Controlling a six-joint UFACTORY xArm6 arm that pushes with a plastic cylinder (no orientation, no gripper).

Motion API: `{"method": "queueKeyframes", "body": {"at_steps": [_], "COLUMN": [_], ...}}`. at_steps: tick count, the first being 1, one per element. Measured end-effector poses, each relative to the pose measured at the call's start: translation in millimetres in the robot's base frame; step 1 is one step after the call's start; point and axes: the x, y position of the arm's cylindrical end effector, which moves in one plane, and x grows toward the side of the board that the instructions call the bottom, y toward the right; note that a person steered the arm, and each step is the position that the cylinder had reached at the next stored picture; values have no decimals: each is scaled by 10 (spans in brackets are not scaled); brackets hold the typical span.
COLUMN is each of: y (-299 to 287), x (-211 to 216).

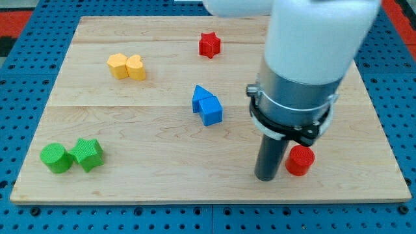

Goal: Move the red circle to the bottom right of the board

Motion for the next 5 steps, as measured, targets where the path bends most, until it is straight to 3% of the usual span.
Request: {"method": "queueKeyframes", "body": {"at_steps": [5], "y": [603], "x": [-229]}}
